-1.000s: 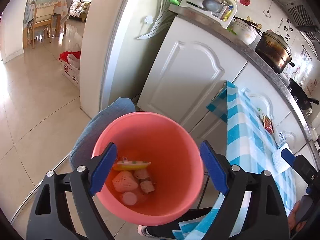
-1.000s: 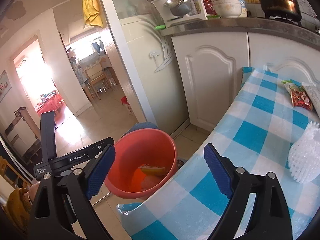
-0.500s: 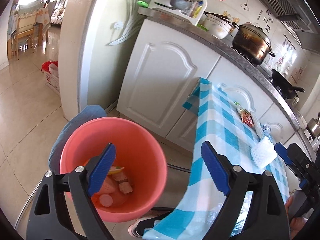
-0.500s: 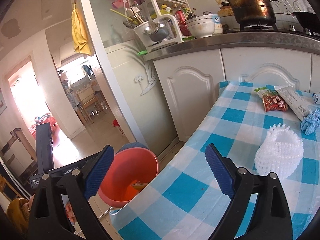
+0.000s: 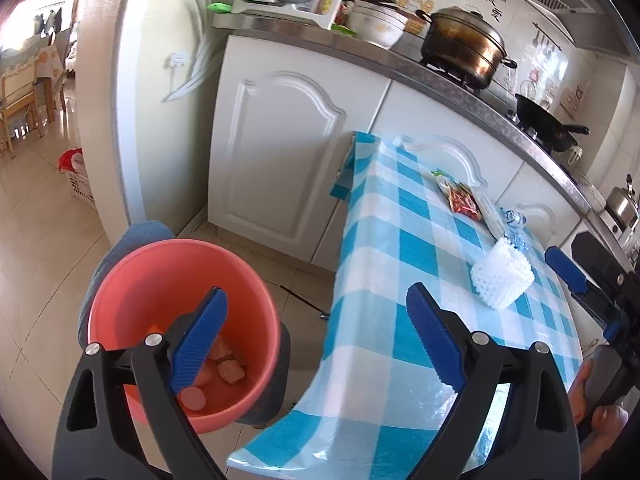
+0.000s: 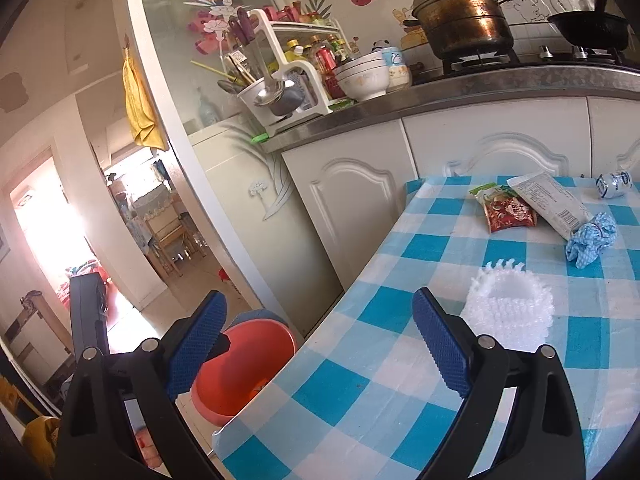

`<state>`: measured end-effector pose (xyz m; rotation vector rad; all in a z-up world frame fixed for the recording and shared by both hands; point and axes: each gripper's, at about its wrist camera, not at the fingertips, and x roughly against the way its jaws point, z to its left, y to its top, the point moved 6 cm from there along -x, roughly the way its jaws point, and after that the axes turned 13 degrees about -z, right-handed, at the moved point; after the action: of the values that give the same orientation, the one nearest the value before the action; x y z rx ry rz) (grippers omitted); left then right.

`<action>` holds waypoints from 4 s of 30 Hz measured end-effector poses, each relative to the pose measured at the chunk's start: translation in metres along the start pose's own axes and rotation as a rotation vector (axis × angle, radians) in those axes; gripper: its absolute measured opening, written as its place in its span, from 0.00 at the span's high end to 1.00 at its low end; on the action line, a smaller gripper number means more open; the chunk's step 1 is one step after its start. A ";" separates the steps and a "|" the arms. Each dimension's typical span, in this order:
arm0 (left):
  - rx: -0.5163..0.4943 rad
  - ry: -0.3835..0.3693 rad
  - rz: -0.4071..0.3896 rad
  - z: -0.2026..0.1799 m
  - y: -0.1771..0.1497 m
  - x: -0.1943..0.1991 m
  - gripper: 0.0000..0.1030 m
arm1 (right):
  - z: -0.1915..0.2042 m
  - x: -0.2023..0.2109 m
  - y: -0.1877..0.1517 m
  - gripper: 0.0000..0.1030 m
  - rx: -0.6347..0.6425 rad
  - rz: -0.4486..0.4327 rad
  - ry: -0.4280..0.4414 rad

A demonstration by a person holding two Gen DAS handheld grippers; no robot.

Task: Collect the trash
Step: 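Move both tools back toward the table and the remaining foam net, then grasp the red snack wrapper with the left gripper while the right gripper grasps the blue cloth bundle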

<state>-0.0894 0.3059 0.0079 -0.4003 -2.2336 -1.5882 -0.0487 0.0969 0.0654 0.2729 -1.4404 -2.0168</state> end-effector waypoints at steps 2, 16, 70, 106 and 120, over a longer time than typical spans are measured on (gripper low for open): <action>-0.010 -0.012 0.013 -0.008 -0.002 -0.002 0.11 | -0.011 0.006 0.006 0.10 -0.025 -0.016 -0.013; -0.172 -0.133 0.039 -0.086 -0.016 -0.007 0.11 | -0.123 0.055 0.052 0.10 -0.200 -0.160 -0.184; -0.361 -0.424 0.379 -0.340 0.033 -0.353 0.13 | -0.295 -0.035 0.031 0.10 -0.188 0.135 -0.482; -0.467 -0.153 0.319 -0.275 0.026 -0.290 0.19 | -0.339 0.024 0.019 0.10 -0.293 0.080 -0.564; -0.466 -0.126 0.288 -0.285 0.010 -0.303 0.49 | -0.333 0.014 0.018 0.24 -0.225 0.133 -0.597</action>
<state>0.2235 0.0343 -0.0362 -0.9249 -1.7657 -1.9500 0.1162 -0.1732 -0.0420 -0.5510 -1.4908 -2.2239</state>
